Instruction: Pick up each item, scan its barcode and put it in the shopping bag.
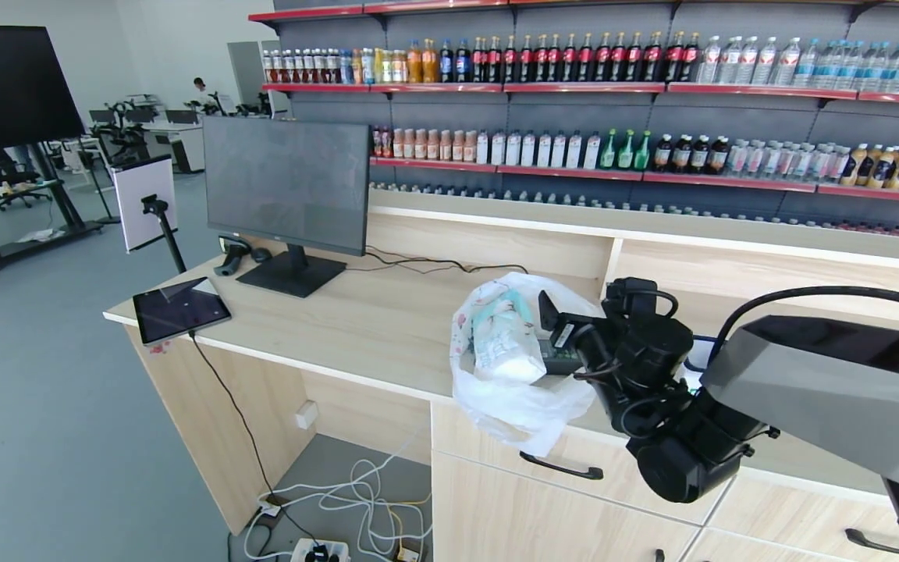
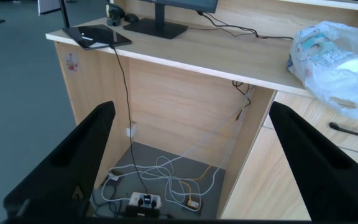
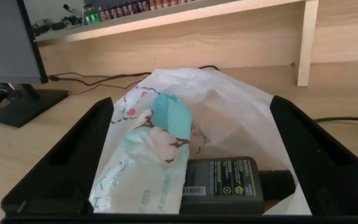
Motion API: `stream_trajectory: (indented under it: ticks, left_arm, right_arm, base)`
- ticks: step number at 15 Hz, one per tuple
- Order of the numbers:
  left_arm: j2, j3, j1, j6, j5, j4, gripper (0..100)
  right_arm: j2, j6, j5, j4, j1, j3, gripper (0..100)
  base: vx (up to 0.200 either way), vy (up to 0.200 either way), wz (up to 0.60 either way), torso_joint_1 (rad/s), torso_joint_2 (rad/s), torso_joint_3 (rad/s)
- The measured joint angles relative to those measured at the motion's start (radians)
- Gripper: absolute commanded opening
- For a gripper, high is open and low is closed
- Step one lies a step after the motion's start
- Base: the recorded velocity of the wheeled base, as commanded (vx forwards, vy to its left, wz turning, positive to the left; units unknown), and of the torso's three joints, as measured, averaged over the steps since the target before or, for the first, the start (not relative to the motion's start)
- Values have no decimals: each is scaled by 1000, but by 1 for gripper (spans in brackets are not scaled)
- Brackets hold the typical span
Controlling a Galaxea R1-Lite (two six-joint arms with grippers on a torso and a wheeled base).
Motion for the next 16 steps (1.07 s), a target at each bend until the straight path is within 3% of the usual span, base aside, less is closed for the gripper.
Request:
stream_trajectory:
  ticks: [10,16]
  left_arm:
    - [0,0,0,4,0,1,100]
    - [0,0,0,4,0,1,100]
  right_arm:
    - [-257,-18,1,1,4,239,100]
    - [-461,-36,3,0,93,432,100]
  base:
    - [0,0,0,0,0,0]
    - [0,0,0,0,0,0]
